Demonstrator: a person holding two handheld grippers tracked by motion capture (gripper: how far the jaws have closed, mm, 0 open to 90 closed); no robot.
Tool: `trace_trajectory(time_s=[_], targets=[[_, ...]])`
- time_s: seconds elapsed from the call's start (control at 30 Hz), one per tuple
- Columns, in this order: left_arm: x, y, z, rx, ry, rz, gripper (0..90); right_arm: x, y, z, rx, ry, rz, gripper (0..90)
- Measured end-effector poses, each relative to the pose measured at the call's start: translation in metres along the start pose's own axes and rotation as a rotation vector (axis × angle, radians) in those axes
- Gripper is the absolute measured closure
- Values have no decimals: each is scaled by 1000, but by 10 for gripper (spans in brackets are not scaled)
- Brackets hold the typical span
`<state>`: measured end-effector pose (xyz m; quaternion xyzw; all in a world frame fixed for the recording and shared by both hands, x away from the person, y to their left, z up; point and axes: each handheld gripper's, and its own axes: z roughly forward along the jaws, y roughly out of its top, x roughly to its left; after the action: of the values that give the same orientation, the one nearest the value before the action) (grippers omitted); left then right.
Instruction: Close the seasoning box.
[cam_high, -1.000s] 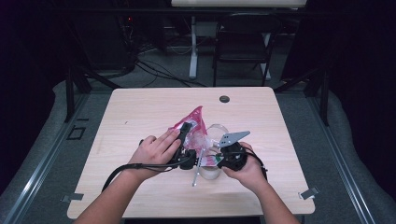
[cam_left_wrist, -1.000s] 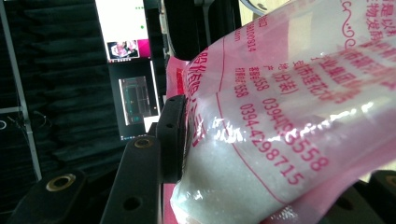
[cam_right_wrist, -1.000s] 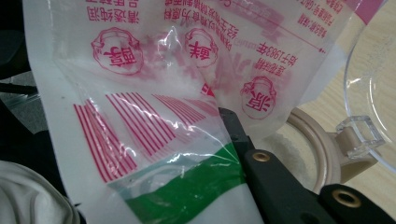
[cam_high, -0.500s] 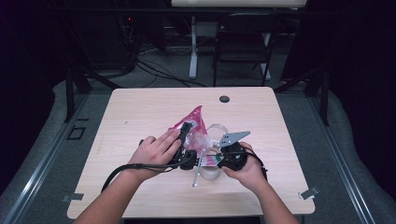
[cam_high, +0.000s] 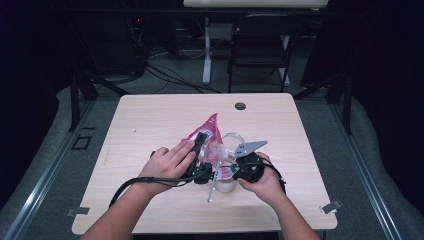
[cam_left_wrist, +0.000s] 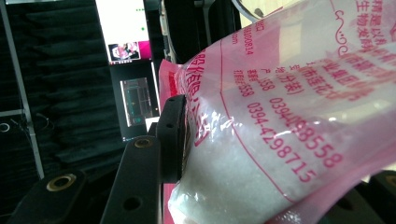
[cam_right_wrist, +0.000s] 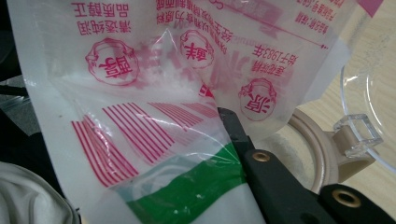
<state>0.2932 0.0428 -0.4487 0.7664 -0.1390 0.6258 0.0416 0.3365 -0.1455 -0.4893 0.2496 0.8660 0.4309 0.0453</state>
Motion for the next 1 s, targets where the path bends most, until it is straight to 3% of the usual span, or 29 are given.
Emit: trace_trajectory(time_s=[0.47, 0.83, 0.87, 0.9, 1.0], targets=[[-1, -2, 1, 7, -15, 0, 635, -1, 0, 2, -2, 4, 4, 900], [1, -3, 0, 14, -12, 25, 620, -1, 1, 2, -2, 4, 3, 900], [0, -3, 0, 6, 1, 16, 620, -1, 1, 2, -2, 4, 3, 900], [0, -3, 1, 12, -15, 7, 620, -1, 1, 2, -2, 4, 3, 900], [0, -4, 1, 7, -8, 12, 618, -1, 1, 2, 2, 3, 2, 900]])
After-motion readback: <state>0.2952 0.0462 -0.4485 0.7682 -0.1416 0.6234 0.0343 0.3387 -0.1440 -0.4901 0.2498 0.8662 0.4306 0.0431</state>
